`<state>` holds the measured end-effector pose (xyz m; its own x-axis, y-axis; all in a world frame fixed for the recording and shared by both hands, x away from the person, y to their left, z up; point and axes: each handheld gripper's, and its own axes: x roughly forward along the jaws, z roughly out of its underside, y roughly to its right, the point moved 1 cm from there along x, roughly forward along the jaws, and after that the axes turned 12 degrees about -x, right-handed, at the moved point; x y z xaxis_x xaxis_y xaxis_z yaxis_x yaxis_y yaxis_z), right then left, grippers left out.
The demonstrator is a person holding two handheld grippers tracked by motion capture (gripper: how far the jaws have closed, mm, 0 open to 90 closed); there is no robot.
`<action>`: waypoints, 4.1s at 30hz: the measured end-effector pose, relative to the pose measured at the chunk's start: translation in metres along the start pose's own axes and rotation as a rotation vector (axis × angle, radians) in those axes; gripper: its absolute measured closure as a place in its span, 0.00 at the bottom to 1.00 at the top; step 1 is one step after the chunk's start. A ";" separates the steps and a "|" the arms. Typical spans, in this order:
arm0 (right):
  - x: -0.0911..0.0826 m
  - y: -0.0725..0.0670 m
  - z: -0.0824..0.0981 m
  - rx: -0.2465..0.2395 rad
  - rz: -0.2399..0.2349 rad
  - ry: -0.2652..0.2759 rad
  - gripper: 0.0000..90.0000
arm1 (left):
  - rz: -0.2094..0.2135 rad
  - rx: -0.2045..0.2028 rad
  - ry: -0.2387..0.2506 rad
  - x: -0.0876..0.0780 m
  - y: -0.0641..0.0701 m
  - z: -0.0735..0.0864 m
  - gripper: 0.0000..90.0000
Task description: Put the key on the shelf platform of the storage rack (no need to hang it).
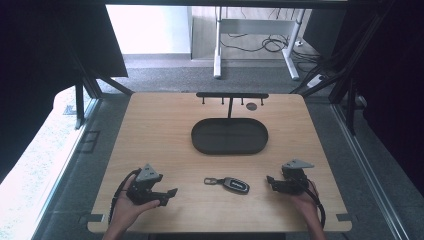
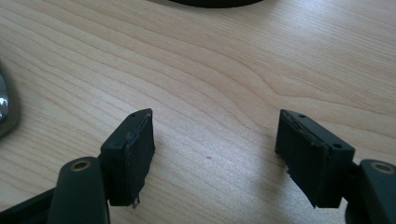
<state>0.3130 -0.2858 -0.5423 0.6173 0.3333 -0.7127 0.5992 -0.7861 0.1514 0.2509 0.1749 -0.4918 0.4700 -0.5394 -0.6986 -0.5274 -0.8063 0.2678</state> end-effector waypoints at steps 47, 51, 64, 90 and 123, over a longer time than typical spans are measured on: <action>-0.037 -0.008 -0.075 -0.282 -0.193 -0.166 0.39 | 0.003 0.005 -0.002 0.001 0.003 0.000 0.28; -0.031 -0.023 -0.087 -0.325 -0.234 -0.186 0.40 | 0.004 0.008 0.001 -0.001 0.002 0.000 0.28; -0.007 -0.064 -0.111 -0.441 -0.328 -0.273 0.39 | 0.002 0.002 0.006 -0.003 0.000 -0.001 0.28; 0.021 -0.090 -0.113 -0.509 -0.389 -0.348 0.38 | 0.002 0.002 0.006 -0.003 0.000 -0.001 0.28; 0.045 -0.107 -0.111 -0.557 -0.419 -0.425 0.53 | 0.000 0.002 0.003 -0.002 0.000 -0.001 0.28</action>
<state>0.3333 -0.1291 -0.5140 0.1062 0.2284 -0.9678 0.9721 -0.2285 0.0528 0.2501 0.1759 -0.4897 0.4723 -0.5399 -0.6967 -0.5290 -0.8059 0.2659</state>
